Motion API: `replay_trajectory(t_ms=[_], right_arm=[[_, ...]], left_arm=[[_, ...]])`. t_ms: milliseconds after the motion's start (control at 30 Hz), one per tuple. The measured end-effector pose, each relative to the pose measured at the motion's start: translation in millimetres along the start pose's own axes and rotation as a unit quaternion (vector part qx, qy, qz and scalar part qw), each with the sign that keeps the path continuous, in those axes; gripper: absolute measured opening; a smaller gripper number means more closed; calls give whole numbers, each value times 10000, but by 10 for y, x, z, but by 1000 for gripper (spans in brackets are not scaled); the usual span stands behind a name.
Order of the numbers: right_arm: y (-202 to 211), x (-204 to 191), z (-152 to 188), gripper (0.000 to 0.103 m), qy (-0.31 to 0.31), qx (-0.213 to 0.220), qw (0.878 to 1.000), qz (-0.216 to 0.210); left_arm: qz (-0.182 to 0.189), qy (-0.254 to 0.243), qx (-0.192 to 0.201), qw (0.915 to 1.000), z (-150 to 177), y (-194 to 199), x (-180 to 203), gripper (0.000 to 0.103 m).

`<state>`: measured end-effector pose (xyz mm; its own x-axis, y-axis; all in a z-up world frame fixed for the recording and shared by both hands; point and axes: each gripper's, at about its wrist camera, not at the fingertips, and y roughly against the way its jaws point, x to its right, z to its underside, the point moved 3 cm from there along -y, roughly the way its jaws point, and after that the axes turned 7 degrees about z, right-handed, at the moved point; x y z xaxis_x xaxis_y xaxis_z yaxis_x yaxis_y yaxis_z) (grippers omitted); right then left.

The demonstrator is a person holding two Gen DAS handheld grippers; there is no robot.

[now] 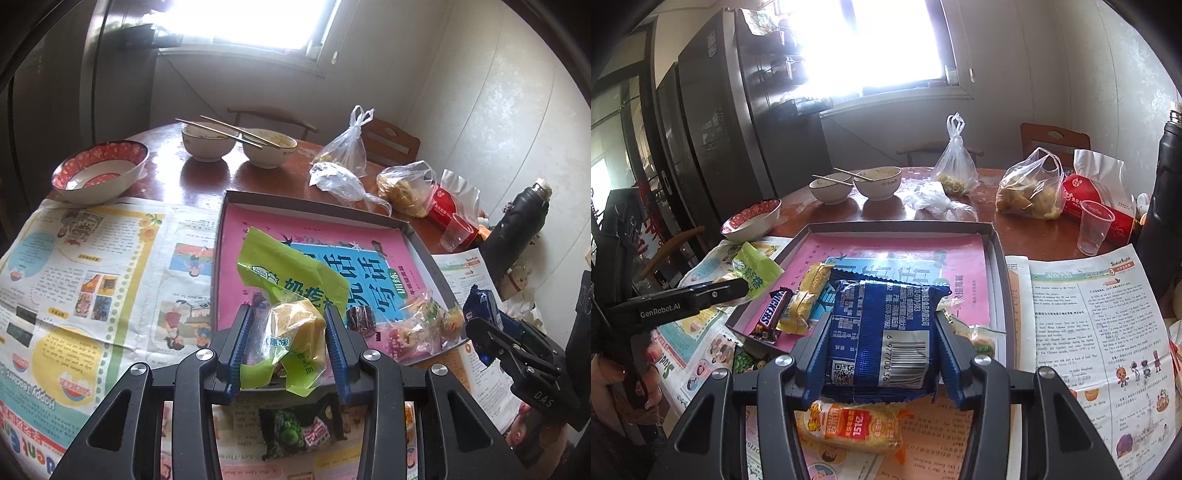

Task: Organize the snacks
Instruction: 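Lift and carry the candy bag over the box while right tool carries biscuit pack, then lower and release the candy bag in the box while right tool releases biscuit pack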

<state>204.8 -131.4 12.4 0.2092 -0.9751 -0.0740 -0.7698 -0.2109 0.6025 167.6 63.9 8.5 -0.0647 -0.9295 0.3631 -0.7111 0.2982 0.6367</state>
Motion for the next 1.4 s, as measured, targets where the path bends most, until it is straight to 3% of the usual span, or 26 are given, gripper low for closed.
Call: replay_trajectory(t_ms=[533,1067,1400], right_arm=[[-216,11,-118,52,-21,-90,9999,78],[-592,-448,-45,52,629,-428,9970,-119],[-641,-600,-33,52,914,-375,9949,-208]], left_arm=[[-107,-158,-224,9996,28,-355,41,40],[-210,-149,-284,9993,52,-466,-72,40],[-306,-131,-245,9991,58,-446,-132,40]])
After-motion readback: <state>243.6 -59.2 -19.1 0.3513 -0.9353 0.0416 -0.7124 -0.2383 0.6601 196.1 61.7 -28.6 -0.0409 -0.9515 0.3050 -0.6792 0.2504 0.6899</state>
